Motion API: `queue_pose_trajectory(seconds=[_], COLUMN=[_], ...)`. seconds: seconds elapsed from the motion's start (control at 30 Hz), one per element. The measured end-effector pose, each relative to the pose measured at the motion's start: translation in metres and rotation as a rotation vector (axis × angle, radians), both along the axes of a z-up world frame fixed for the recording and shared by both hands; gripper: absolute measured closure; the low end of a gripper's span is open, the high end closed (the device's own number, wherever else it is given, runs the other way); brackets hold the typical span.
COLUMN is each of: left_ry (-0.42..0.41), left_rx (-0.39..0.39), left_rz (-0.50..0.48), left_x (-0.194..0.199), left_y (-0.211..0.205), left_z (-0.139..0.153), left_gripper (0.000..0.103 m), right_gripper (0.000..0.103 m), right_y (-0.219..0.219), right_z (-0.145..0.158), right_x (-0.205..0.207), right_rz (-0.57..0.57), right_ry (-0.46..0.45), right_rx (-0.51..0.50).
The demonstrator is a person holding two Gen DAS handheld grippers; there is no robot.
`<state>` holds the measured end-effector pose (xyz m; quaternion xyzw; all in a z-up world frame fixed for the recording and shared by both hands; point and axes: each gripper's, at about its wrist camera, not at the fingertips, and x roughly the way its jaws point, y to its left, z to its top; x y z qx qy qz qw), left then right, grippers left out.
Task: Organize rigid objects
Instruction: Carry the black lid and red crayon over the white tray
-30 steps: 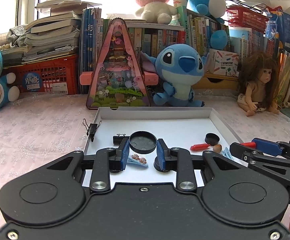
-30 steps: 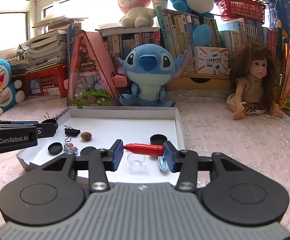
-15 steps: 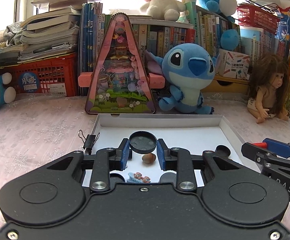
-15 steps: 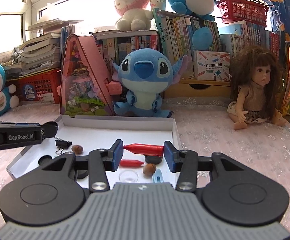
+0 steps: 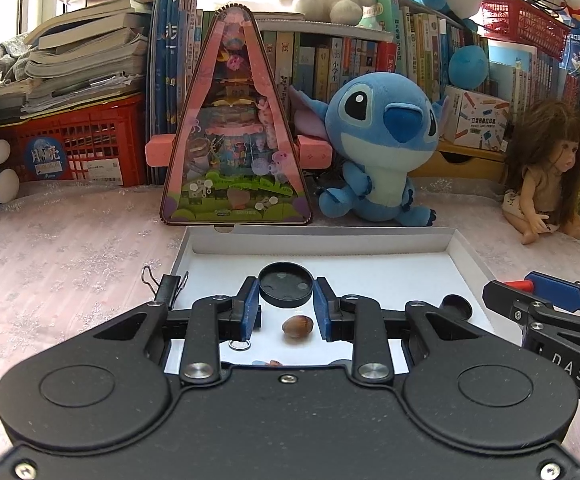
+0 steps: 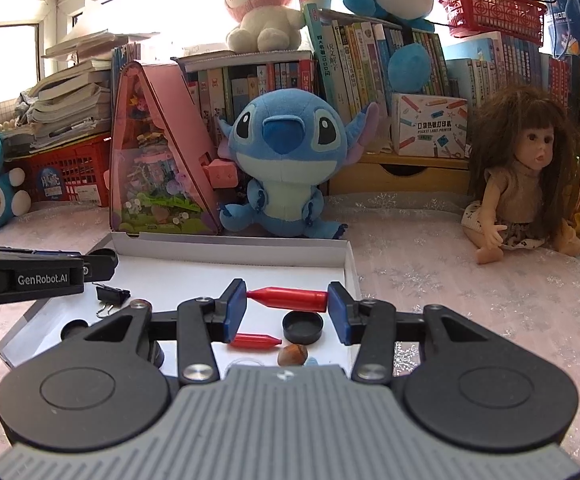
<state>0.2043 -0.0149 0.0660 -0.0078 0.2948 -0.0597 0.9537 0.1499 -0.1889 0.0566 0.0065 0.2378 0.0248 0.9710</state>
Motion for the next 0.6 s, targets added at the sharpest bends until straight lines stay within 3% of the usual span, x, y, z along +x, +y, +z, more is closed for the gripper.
queue_pose_trajectory(seconds=[0.6], left_ry=[0.053], left_rx=[0.023], left_rz=[0.005], left_x=[0.037], left_y=[-0.005], left_z=[-0.019], left_gripper=[0.075], right_gripper=[0.053], right_y=[0.003], right_z=[-0.016], right_x=[0.035], right_rz=[0.059], right_ry=[0.012], right_rx=[0.015])
